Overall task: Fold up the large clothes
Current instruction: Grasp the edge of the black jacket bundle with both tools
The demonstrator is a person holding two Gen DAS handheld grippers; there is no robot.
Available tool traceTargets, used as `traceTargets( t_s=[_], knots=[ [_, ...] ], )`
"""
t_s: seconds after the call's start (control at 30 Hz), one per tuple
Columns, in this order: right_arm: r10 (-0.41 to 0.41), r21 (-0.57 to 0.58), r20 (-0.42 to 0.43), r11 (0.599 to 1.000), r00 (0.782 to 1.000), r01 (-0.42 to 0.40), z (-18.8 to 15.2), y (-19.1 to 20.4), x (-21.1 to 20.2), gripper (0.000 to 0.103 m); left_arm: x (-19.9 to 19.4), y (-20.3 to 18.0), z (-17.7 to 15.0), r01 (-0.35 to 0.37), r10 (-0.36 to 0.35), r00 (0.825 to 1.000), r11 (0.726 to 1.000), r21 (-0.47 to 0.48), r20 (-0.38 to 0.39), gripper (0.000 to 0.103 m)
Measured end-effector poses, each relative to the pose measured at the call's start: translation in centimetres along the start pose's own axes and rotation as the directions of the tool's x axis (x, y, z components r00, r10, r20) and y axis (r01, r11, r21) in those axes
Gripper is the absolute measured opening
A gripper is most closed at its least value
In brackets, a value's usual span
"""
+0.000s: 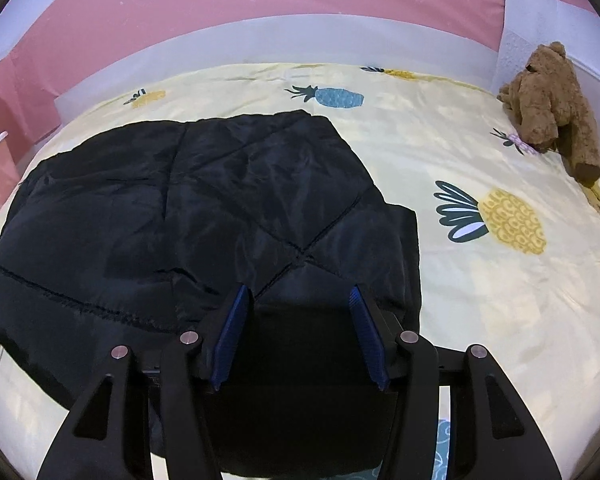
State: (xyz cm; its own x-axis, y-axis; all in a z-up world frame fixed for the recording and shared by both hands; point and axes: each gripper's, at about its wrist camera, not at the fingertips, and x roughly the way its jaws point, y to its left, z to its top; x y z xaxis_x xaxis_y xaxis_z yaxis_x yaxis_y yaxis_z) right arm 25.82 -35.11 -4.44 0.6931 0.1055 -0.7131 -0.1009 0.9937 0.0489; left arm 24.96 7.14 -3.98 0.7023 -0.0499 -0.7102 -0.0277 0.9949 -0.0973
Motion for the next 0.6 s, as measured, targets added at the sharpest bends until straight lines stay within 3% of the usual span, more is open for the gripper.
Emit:
traceTargets(
  t_s=[0.6],
  knots=[
    [0.002,0.015,0.055,1.000,0.998,-0.003,0.3,0.1,-2.9,0.054,-1.6,-0.4,-0.1,-0.017,0.017,1.000,1.000,0.001,0.001,0.047]
  ],
)
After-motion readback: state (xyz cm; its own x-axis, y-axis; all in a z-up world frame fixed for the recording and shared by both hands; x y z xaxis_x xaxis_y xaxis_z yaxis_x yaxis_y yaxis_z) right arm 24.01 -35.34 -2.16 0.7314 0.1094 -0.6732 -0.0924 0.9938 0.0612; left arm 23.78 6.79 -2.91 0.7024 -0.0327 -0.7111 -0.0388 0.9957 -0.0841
